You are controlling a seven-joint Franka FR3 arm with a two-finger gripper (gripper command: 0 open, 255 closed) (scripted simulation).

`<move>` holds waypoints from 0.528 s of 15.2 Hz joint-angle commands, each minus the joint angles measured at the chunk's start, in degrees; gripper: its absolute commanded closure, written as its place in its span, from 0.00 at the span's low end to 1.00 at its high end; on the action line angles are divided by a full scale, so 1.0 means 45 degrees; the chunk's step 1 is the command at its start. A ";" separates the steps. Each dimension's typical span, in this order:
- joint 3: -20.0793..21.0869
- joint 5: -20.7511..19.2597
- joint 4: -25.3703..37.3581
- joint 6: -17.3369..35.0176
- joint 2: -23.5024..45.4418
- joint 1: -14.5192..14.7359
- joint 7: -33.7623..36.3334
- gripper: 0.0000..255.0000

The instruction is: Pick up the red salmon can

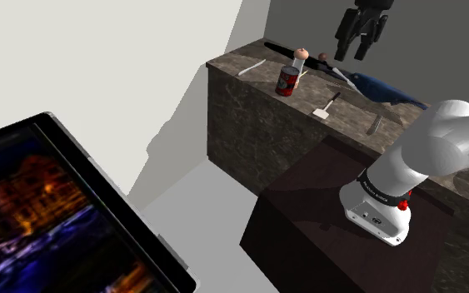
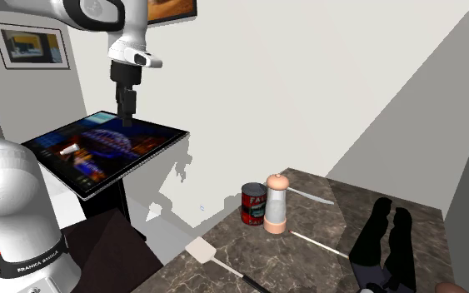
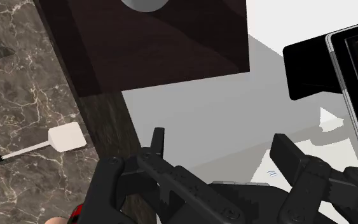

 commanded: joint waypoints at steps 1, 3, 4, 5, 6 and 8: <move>0.0000 0.0000 0.0000 0.0000 0.0000 0.0000 0.0000 0.00; -0.0285 -0.0369 -0.0247 0.0759 0.0431 -0.0102 -0.0500 0.00; -0.0429 -0.0544 -0.0346 0.1144 0.0672 -0.0152 -0.0743 0.00; -0.0573 -0.0711 -0.0428 0.1534 0.0931 -0.0203 -0.0983 0.00; -0.0719 -0.0871 -0.0493 0.1925 0.1206 -0.0250 -0.1218 0.00; -0.1010 -0.1168 -0.0573 0.2713 0.1804 -0.0342 -0.1676 0.00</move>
